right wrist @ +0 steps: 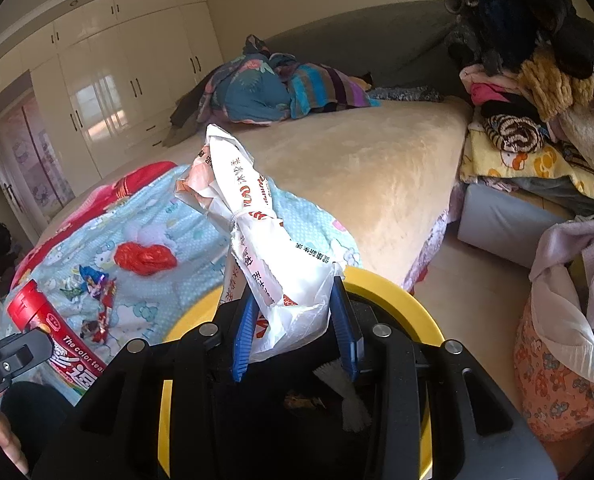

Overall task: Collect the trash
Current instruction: 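Carry the candy tube in the left tool and the bag in the right tool to the bin, then open the left tool over the bin while the right tool releases the white bag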

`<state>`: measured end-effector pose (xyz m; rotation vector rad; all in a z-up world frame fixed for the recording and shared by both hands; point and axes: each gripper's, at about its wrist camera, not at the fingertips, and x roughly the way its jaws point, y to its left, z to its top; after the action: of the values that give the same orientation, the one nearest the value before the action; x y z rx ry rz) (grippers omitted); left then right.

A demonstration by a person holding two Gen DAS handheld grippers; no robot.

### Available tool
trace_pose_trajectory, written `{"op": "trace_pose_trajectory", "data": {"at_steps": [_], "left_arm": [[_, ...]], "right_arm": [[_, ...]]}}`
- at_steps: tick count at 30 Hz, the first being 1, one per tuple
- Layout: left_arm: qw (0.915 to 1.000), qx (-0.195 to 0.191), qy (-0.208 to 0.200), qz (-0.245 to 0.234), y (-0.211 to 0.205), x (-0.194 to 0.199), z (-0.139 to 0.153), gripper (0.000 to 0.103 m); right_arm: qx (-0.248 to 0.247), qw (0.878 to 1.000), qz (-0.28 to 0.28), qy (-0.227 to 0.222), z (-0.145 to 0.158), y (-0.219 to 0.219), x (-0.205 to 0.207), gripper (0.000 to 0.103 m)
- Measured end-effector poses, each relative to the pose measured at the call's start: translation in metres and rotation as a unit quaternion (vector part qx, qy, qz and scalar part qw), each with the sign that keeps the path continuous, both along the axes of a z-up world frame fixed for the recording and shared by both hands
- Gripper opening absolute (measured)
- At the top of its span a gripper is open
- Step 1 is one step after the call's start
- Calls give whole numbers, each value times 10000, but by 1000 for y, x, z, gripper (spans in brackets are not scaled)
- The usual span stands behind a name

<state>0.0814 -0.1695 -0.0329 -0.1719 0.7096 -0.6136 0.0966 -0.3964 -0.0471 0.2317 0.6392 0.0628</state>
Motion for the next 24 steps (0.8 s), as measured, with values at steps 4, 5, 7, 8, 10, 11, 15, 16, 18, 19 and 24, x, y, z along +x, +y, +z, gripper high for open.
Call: {"op": "trace_pose_trajectory", "data": {"at_steps": [4,5,7,8,10,11,15,16,18,19,24], "left_arm": [[9999,70,58,-101,-9,0,-7,22],[9999,97,61,-128,-12,1,-9,22],[9998,134,88,-152,-15,2,-13,22],[9997,142,119,-178,-17,3,-15,22],[9995,186,134,-200,-21,3,-18,22],[9995,196,144,-213,-22,4,-20,22],[9993,229,182,-232,-25,5,-26,22],[9992,246,190,-234,-26,5,-27,22],[9991,271,208,-249,-29,7,-29,22],[9991,282,205,-260,-31,8,-30,22],[9991,300,214,-225,-35,19,-36,43]], "right_arm": [[8,9998,3,175,-13,-6,-1,34],[12,9998,-1,215,-15,-8,-1,34],[24,9995,-4,303,-21,-11,-1,34],[28,9994,-9,352,-24,-12,-2,34],[47,9991,-12,422,-30,-15,-2,34],[54,9990,-12,449,-31,-15,-2,34],[69,9986,-24,530,-39,-18,-2,34],[82,9984,-26,556,-41,-18,-2,34],[149,9981,-50,602,-44,-21,-2,35],[243,9977,-47,629,-46,-22,-2,38],[357,9975,-115,601,-45,-28,-3,52]]}}
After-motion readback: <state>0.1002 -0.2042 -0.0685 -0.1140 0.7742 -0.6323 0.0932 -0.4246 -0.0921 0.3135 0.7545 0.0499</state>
